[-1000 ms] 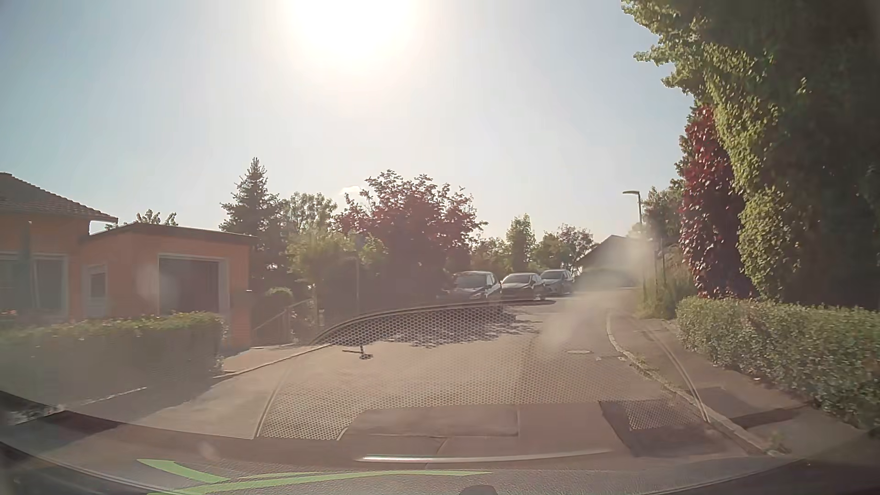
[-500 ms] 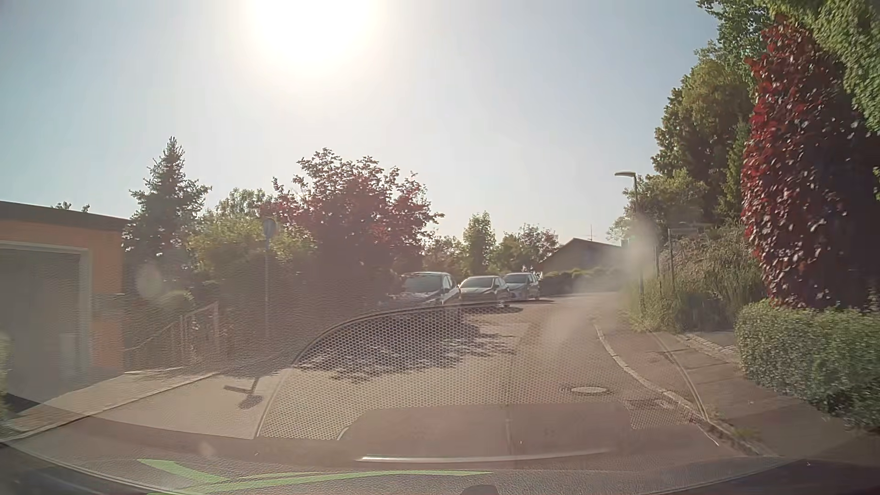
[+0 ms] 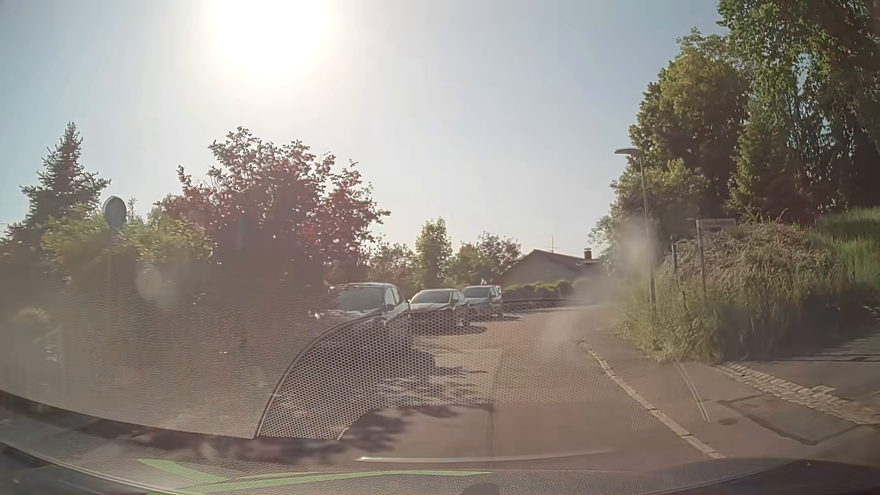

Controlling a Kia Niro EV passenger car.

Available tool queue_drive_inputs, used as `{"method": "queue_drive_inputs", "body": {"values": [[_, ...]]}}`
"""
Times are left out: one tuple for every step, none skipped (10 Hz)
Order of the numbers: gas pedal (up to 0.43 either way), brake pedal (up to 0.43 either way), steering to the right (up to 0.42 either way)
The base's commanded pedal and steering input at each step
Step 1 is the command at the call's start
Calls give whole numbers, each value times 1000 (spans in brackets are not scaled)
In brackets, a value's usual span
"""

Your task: Follow the waypoints while adhering to traffic rules and regulations

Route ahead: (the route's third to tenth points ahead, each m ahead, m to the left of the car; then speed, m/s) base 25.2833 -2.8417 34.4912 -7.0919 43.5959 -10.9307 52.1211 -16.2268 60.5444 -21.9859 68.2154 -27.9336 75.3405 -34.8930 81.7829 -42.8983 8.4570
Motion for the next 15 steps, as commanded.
{"method": "queue_drive_inputs", "body": {"values": [[98,0,73],[98,0,72],[98,0,67],[98,0,61],[98,0,59],[110,0,58],[118,0,56],[118,0,56],[118,0,54],[118,0,48],[118,0,41],[130,0,40],[130,0,40],[130,0,34],[130,0,33]]}}
